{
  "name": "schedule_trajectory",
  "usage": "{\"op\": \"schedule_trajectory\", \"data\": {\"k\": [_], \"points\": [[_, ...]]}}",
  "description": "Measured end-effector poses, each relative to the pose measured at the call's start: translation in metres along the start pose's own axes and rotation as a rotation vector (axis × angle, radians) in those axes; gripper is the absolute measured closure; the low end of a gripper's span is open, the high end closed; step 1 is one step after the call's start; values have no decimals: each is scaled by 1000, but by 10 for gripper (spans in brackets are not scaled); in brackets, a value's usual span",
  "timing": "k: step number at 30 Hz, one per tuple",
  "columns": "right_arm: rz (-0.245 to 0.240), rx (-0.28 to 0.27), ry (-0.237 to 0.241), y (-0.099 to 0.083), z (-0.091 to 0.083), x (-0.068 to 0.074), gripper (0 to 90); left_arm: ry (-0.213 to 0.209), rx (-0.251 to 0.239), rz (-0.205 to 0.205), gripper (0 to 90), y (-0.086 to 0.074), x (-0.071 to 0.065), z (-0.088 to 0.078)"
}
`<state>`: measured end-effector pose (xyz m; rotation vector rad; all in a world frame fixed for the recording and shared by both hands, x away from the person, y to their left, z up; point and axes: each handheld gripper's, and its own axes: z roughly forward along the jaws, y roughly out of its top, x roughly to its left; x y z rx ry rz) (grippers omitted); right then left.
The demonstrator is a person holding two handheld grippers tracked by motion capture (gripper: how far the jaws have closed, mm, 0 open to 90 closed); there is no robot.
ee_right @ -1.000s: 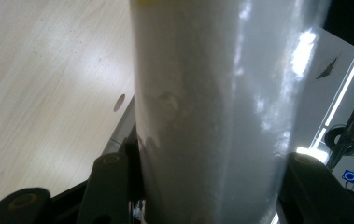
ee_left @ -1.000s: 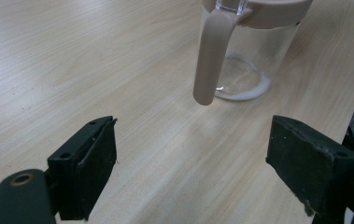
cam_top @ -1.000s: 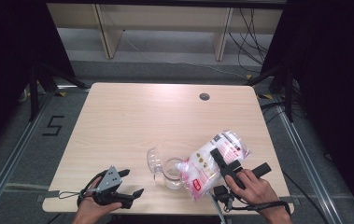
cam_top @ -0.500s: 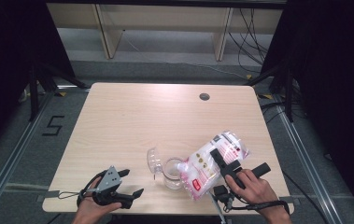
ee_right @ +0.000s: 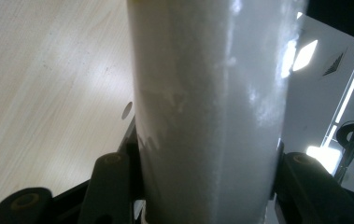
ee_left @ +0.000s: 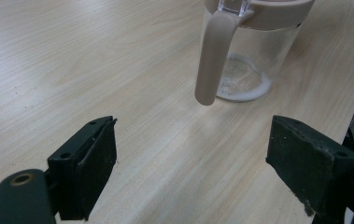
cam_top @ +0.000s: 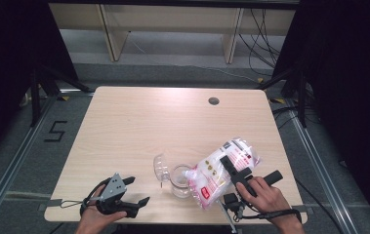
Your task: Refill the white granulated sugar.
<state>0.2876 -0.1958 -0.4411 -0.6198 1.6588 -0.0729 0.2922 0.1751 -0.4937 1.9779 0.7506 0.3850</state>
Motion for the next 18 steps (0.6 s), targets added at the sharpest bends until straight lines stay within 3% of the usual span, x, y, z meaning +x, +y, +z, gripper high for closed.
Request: {"op": "schedule_trajectory", "data": {"k": [1, 2, 3, 6, 9, 10, 15, 18], "points": [[2, -1, 3, 0, 0, 0, 550, 0, 8, 9, 155, 0, 1, -1], [-35, -11, -3, -1, 1, -1, 550, 1, 8, 5, 155, 0, 1, 0], [-39, -14, 0, 0, 1, -2, 551, 1, 8, 4, 155, 0, 1, 0], [8, 3, 12, 0, 0, 0, 551, -6, 14, -22, 155, -1, -1, 0], [1, -3, 9, 0, 0, -1, 551, -5, 11, -25, 155, -1, -1, 0], [-36, -15, 0, 0, 1, -3, 551, -3, 6, -26, 155, -1, -1, 1], [2, -1, 5, 1, -1, -2, 552, -3, 9, -25, 155, -1, -1, 0], [0, -1, 5, 1, -1, -2, 552, -1, 8, 3, 155, -1, 1, 0]]}}
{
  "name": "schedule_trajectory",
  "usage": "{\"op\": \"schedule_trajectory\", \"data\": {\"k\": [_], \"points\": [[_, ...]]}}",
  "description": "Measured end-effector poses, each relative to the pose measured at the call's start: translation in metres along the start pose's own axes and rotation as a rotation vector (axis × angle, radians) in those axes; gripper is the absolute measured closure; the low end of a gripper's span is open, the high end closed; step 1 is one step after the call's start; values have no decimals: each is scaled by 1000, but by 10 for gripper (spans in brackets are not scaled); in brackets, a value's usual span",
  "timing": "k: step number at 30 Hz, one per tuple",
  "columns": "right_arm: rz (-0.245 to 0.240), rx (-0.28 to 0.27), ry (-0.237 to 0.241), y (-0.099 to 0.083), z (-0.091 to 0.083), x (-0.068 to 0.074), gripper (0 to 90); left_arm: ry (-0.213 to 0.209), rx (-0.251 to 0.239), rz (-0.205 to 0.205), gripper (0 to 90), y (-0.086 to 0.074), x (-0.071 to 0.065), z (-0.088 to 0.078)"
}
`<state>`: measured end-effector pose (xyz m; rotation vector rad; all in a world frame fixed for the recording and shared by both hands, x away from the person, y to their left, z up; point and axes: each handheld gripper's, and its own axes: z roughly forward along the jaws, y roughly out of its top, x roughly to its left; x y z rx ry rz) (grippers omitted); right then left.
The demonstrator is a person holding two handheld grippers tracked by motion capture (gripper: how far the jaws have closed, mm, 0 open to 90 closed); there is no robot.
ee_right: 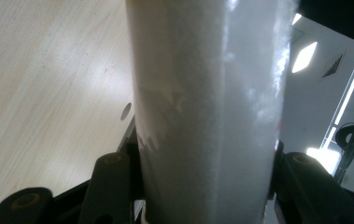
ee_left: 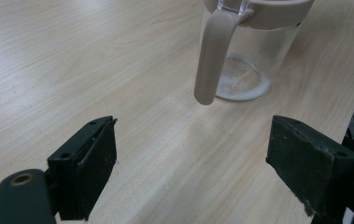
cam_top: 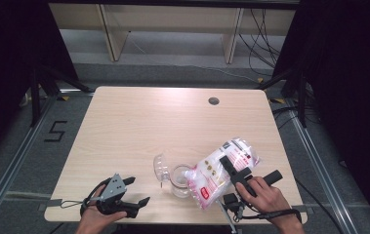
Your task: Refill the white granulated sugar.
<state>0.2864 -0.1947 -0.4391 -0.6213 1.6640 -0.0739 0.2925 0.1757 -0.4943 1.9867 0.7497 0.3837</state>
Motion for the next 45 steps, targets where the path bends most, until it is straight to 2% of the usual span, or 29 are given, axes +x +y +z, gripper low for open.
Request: {"op": "schedule_trajectory", "data": {"k": [1, 2, 11, 14, 15, 16, 20, 23, 24, 25, 28, 29, 31, 32, 33, 36, 37, 38, 40, 41, 42, 45], "points": [[-1, 1, 0, 0, 0, 0, 552, -2, 2, -1, 155, 0, 0, 0], [-1, 0, -1, 0, 0, 0, 552, 0, 2, -27, 155, -1, -2, 0], [-9, -2, -1, 0, 0, -1, 553, -2, 2, -17, 155, 0, -2, 0], [0, 2, -2, 0, 0, 0, 554, 0, -1, -28, 155, 0, -2, 0], [-4, 2, -3, 0, 0, -1, 554, 0, 0, -27, 155, 0, -2, 0], [-46, -12, -9, -1, 1, -3, 554, 0, 0, -26, 155, 0, -2, 0], [-50, -14, -9, -2, 0, -4, 554, 1, -1, -27, 155, 0, -2, 0], [-48, -13, -14, -2, 0, -4, 554, -1, -8, -35, 155, 0, -3, 0], [-38, -10, -13, -2, -1, -4, 555, 8, 13, -9, 155, 0, -1, -1], [-5, 1, -12, -1, -1, -2, 555, 7, 11, -12, 155, 0, -1, -1], [-6, 0, -11, -2, -2, -3, 555, 3, -3, -24, 155, 0, -2, 0], [-5, 1, -11, -2, -2, -3, 555, 12, 11, -5, 155, 0, 0, -1], [-6, 3, -12, -2, -2, -3, 556, 11, 16, -6, 155, 0, 0, -2], [-9, 1, -12, -2, -2, -3, 556, 13, 14, -1, 155, 0, 0, -2], [-52, -12, -18, -3, -1, -6, 556, 1, -9, -30, 155, 0, -2, 0], [-47, -7, -17, -3, -2, -6, 556, 11, 16, -7, 155, 0, 0, -2], [-46, -11, -24, -3, -2, -6, 557, 1, -4, -27, 155, 0, -2, -1], [-47, -10, -25, -3, -2, -6, 557, 1, -2, -26, 155, 0, -2, -1], [-4, 6, -15, -3, -3, -4, 557, 11, 15, -2, 155, 0, 0, -2], [-7, 4, -14, -3, -3, -4, 557, 15, 12, -3, 155, 0, 0, -1], [-56, -16, -21, -3, -2, -8, 557, 1, 2, -19, 155, 0, -1, -1], [-42, -13, -22, -3, -3, -7, 558, 0, -1, -22, 155, 0, -1, 0]]}}
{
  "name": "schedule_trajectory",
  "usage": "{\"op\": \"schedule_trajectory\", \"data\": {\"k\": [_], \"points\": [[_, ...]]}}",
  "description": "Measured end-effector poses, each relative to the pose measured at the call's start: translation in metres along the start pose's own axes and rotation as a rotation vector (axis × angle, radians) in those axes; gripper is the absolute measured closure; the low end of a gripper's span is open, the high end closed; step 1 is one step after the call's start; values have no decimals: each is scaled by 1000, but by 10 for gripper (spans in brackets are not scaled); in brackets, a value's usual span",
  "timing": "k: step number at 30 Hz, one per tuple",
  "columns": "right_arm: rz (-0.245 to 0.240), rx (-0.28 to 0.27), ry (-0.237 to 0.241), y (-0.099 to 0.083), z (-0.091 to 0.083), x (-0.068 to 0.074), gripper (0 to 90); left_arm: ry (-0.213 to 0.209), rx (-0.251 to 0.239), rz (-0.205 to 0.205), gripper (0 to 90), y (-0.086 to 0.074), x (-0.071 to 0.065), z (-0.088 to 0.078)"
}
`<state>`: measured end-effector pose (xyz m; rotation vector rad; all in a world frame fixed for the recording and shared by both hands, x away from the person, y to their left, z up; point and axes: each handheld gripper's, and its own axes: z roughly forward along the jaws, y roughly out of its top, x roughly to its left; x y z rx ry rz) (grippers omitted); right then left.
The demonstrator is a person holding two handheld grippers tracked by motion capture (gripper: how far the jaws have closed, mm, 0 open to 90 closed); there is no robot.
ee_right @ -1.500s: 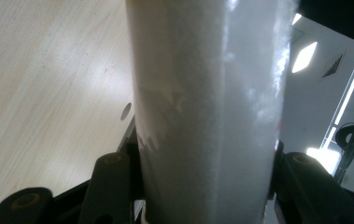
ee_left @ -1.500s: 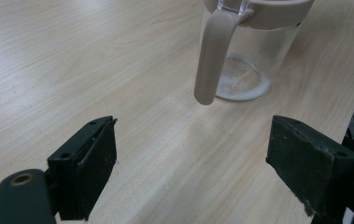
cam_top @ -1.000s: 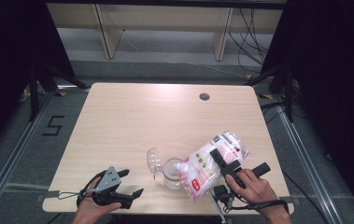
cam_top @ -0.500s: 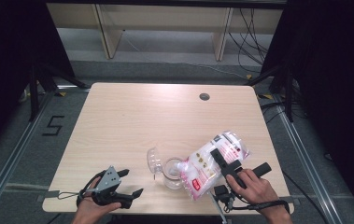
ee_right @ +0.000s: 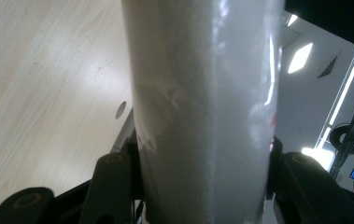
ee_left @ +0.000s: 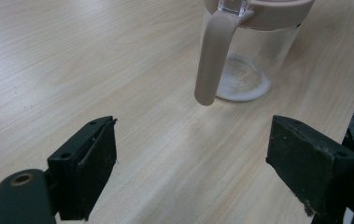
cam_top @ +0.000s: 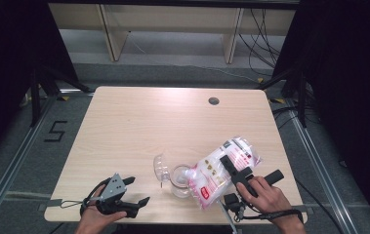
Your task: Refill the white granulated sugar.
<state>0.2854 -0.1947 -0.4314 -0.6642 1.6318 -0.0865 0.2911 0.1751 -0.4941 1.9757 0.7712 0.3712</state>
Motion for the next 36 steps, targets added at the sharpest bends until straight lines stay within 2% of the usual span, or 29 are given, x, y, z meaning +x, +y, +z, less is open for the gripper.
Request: {"op": "schedule_trajectory", "data": {"k": [1, 2, 3, 4, 5, 6, 7, 8, 9, 10, 15, 16, 17, 18, 19, 21, 22, 23, 24, 25, 26, 27, 29, 30, 34, 36], "points": [[-4, -2, -1, 0, 0, 0, 558, 9, 18, 17, 155, 0, 1, -1], [-11, -6, 2, 0, 0, -1, 558, 0, -1, -4, 155, 0, -1, -1], [-9, -5, 2, 0, 0, -1, 558, 1, 0, -4, 155, 0, 0, -1], [-9, -5, 2, 0, 0, -1, 558, 2, -1, 2, 155, 0, 0, -1], [-10, -5, 1, 1, 0, -1, 558, 0, 0, 28, 155, 1, 2, -1], [-10, -5, 2, 1, 0, 0, 559, 1, 0, 23, 155, 1, 1, -1], [-10, -5, 2, 0, 0, 0, 559, 2, 0, -2, 155, 0, 0, -1], [-10, -5, 3, 0, 0, 0, 559, 1, 0, -4, 155, 0, 0, -1], [-8, -6, 4, 0, 0, 0, 559, 10, 17, 16, 155, 0, 1, -1], [-7, -6, 4, 0, 0, 0, 559, 3, 3, -2, 155, 0, 0, 0], [-7, -3, -2, 0, 0, -1, 560, -5, -1, -8, 155, 0, -1, 0], [32, 9, 3, 1, -1, 1, 560, 10, 18, 18, 155, 0, 1, -1], [32, 9, 4, 1, -1, 1, 560, 9, 17, 16, 155, 0, 1, -1], [29, 8, 4, 1, -1, 1, 560, 6, 13, 12, 155, 0, 1, -1], [-9, -4, -2, 0, 0, -1, 560, -6, 0, -6, 155, 0, -1, 0], [-19, -4, 5, 1, 0, -1, 560, -5, 0, 3, 155, 0, -1, 0], [11, 9, 14, 2, -1, 1, 560, -5, 0, 3, 155, 0, -1, 0], [-26, -6, 1, 1, 0, 0, 560, -5, 0, 3, 155, 0, -1, 0], [-25, -6, 4, 1, 0, 0, 560, -7, 0, 3, 155, 0, -1, 0], [6, 3, 7, 2, 0, 2, 561, -9, 4, 4, 155, 0, -1, 0], [-24, -6, 2, 1, 0, 0, 561, -4, -1, 4, 155, 0, -1, 0], [4, 6, 7, 2, -1, 2, 561, -4, -1, 3, 155, 0, -1, 0], [2, 6, 3, 1, -1, 1, 561, -8, 4, 4, 155, 0, -1, 0], [-22, -4, -4, 0, 0, 0, 561, -5, 1, 4, 155, 0, -1, 0], [-13, 0, 0, 0, -1, 0, 561, -5, 0, 3, 155, 0, -1, 0], [-24, -5, 3, 0, 0, -1, 561, -7, 3, 4, 155, 0, 0, 0]]}}
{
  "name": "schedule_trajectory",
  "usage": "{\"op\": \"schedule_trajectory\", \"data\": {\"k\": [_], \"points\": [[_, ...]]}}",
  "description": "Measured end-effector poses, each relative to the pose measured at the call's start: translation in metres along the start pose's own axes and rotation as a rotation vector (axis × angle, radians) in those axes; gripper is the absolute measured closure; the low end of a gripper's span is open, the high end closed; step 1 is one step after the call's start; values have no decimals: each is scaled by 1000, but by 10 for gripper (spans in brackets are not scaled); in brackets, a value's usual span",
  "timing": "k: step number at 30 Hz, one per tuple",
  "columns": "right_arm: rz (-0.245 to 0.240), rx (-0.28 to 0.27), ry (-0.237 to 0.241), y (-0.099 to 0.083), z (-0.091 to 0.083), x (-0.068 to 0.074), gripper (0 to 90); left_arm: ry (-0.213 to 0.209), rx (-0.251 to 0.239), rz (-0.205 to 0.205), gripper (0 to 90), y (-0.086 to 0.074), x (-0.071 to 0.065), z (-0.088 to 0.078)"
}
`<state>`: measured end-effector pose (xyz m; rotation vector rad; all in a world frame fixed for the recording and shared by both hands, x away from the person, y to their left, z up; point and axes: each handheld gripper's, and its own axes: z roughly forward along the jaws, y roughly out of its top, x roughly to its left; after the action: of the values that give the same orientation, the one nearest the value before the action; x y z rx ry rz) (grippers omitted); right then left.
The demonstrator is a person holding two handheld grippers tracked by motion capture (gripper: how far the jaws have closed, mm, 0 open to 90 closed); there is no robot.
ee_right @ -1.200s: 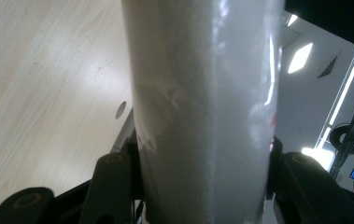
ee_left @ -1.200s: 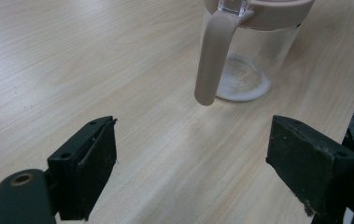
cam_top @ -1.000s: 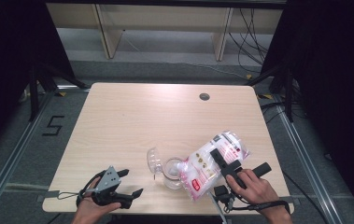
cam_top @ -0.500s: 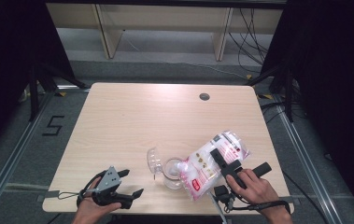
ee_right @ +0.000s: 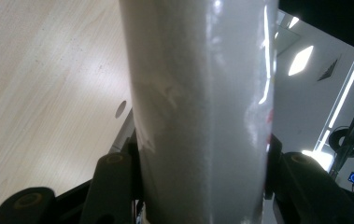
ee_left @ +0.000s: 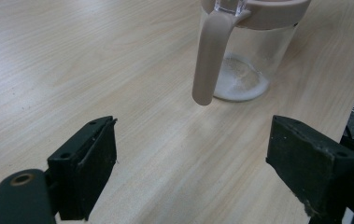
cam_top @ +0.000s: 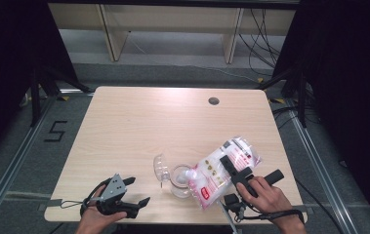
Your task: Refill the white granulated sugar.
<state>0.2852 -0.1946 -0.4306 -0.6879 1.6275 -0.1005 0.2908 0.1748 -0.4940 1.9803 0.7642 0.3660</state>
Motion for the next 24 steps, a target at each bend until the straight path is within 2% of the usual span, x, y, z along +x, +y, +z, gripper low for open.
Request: {"op": "schedule_trajectory", "data": {"k": [11, 16, 17, 18, 24], "points": [[-3, -1, 2, 0, 0, 0, 564, 1, 0, -2, 155, 0, 0, 0], [11, 4, 3, 0, -1, 1, 567, 3, -2, -2, 155, 0, 0, 0], [-5, -2, 0, 0, 0, 0, 568, 1, -1, -1, 155, 0, 0, 0], [35, 11, 7, 1, -1, 2, 569, 0, 2, -2, 155, 0, 0, 0], [36, 8, 7, 1, -1, 2, 575, 4, -2, -1, 155, 0, 0, 0]]}}
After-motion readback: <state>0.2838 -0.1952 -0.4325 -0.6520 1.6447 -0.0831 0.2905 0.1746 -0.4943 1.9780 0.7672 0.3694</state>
